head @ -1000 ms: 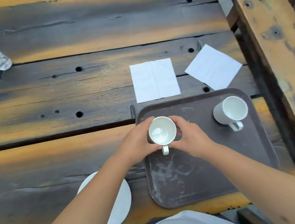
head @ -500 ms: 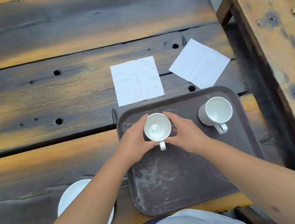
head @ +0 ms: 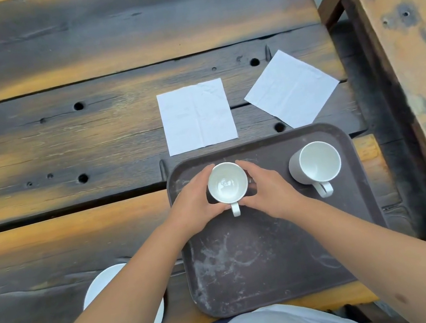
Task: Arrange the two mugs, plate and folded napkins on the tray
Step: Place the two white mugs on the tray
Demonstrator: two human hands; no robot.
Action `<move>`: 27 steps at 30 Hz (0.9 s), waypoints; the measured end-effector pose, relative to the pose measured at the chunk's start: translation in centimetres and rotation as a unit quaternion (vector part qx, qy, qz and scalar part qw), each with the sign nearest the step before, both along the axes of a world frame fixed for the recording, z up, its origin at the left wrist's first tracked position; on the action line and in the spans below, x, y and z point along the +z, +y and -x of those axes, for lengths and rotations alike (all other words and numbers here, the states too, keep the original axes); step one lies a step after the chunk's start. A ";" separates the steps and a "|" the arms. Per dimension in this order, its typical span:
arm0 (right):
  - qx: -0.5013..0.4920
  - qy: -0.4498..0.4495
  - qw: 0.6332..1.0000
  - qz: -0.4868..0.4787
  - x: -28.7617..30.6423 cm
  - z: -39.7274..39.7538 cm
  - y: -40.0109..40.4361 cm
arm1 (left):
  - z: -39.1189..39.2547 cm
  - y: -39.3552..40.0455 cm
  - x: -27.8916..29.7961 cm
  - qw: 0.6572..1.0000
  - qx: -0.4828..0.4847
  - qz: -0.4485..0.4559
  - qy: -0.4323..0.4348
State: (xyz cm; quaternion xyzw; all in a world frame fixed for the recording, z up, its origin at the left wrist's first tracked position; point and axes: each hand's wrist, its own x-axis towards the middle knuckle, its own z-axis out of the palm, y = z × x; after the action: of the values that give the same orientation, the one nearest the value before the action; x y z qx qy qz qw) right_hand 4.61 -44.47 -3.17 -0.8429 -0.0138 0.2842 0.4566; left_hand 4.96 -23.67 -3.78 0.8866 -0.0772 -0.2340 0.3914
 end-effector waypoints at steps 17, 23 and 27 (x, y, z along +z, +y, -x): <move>0.002 -0.012 1.000 0.014 0.9 0.2 0.3 | 0.3 -0.2 0.2 1.000 -0.003 -0.013 0.009; 0.054 -0.027 0.991 0.116 1.1 0.5 0.1 | 0.8 -0.2 0.3 0.997 0.002 -0.073 0.028; 0.069 -0.056 0.985 0.150 2.1 1.3 -0.5 | 1.6 0.1 1.6 0.994 -0.017 -0.111 -0.021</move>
State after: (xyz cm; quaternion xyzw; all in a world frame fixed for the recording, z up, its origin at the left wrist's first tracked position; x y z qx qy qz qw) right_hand 3.32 -44.92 -1.03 -0.9137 -0.0546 0.2658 0.3025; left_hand 3.33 -23.53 -2.15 0.9276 -0.0737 -0.2294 0.2854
